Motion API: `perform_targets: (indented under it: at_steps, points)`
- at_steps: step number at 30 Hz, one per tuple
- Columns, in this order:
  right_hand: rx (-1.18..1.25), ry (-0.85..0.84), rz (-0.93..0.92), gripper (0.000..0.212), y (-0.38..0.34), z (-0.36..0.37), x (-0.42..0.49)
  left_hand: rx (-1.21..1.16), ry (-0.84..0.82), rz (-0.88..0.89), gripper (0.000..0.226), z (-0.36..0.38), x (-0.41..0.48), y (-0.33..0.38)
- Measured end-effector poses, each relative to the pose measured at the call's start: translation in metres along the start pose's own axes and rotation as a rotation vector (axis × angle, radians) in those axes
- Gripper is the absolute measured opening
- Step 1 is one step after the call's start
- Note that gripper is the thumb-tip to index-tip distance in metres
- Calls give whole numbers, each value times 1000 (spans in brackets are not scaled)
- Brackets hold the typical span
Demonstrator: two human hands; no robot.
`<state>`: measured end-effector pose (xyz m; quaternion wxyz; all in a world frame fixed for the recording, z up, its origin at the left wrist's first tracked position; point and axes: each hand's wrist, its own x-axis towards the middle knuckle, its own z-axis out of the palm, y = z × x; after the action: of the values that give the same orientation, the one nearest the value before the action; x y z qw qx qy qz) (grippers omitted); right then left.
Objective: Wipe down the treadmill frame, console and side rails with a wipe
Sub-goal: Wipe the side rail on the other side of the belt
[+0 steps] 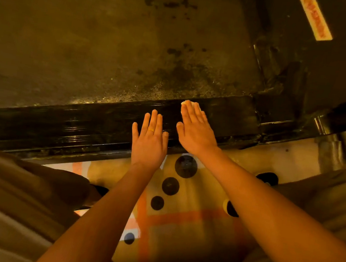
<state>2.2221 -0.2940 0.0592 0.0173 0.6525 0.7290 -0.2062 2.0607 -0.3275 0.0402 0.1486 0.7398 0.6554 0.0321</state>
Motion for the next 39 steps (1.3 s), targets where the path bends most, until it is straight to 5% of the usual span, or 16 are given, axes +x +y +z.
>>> perform_targets:
  at_steps: [7,12,24,29,35,37,39]
  points:
    - [19,72,264,62,114,-38,18,1,-6,-24,60,0,1,9]
    - [133,159,393,63,104,-20,-5,6,-45,25,60,-3,7,7]
    - [100,224,322,53,120,-30,-8,122,-110,388,60,-12,40,-5]
    - [-150,236,409,48,120,-35,-26,97,-122,427,61,-12,52,15]
    - [-343,76,131,46,148,-42,-30,90,-115,442,61,-8,62,29]
    - [-278,191,56,41,160,-51,-30,74,-108,441,61,-6,63,29]
    - [-278,502,41,23,172,-71,-27,72,-101,440,63,-5,63,28]
